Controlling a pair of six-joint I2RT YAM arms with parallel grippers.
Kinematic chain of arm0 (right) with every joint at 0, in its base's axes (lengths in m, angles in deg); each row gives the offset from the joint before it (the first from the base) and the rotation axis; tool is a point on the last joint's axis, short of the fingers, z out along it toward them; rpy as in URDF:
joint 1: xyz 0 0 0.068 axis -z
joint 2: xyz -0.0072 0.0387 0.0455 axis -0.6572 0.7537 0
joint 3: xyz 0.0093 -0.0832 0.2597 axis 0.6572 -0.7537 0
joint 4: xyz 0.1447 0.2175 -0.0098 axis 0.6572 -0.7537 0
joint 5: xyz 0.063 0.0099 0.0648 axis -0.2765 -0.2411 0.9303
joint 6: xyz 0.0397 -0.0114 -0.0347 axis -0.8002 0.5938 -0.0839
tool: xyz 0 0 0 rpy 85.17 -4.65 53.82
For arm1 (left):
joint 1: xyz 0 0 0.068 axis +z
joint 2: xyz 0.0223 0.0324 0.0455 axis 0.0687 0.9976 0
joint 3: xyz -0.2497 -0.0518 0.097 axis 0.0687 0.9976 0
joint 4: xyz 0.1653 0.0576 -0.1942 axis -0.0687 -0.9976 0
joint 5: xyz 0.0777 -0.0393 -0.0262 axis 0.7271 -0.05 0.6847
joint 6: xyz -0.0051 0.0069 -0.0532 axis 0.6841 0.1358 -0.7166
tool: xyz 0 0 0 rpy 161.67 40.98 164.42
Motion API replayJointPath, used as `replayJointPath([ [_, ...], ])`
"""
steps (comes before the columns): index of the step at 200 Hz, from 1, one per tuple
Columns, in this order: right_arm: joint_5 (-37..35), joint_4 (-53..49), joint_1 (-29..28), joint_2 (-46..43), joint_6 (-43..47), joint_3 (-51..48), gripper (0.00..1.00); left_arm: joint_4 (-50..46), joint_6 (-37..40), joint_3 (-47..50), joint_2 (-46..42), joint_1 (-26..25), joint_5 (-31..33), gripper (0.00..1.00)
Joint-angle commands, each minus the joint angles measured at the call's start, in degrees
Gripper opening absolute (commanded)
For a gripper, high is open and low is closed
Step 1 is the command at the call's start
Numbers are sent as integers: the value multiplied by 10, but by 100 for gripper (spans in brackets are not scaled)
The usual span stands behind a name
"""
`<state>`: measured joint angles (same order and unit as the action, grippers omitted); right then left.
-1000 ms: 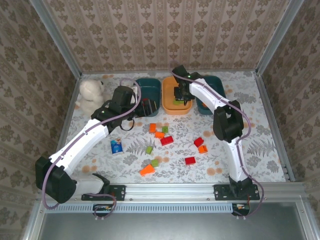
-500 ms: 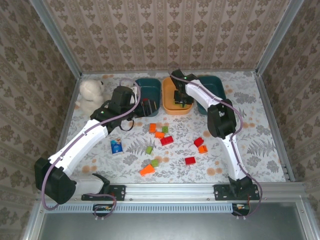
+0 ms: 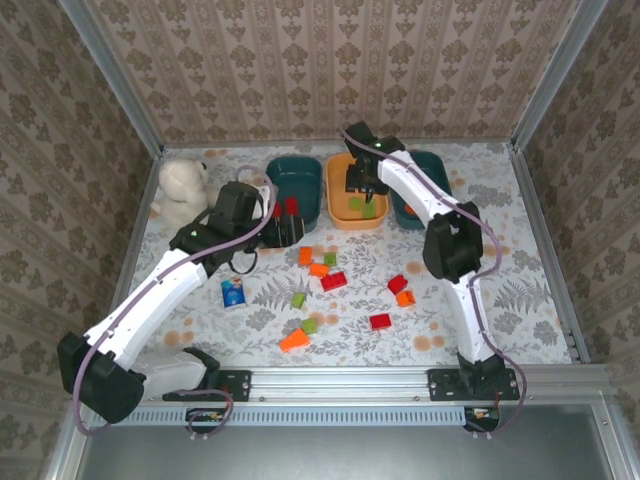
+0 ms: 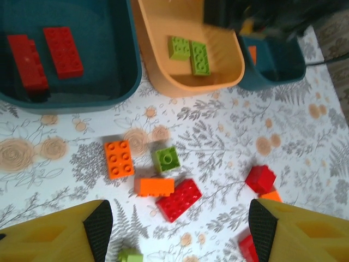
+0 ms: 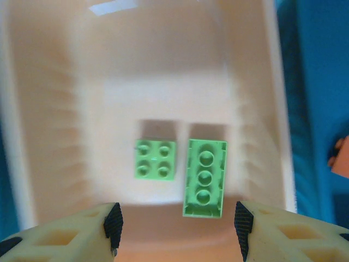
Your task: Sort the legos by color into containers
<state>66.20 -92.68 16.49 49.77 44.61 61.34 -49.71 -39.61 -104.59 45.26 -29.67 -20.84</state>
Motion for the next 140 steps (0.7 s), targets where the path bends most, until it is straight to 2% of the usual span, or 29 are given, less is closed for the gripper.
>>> replayJointPath([
  [1, -6, 58, -24, -140, 40, -54, 59, -61, 50, 12, -28, 4, -6, 70],
  [32, 12, 157, -48, -298, 61, -230, 59, -98, 72, 20, -49, 3, -9, 70],
  [78, 54, 223, -88, -520, 79, -467, 59, -125, 91, 31, -64, 1, -20, 69],
  [107, 63, 197, -102, -616, 76, -553, 60, -121, 87, 43, -61, -9, -27, 68],
  [140, 65, 168, -106, -669, 65, -599, 59, -101, 72, 61, -58, -19, -27, 66],
])
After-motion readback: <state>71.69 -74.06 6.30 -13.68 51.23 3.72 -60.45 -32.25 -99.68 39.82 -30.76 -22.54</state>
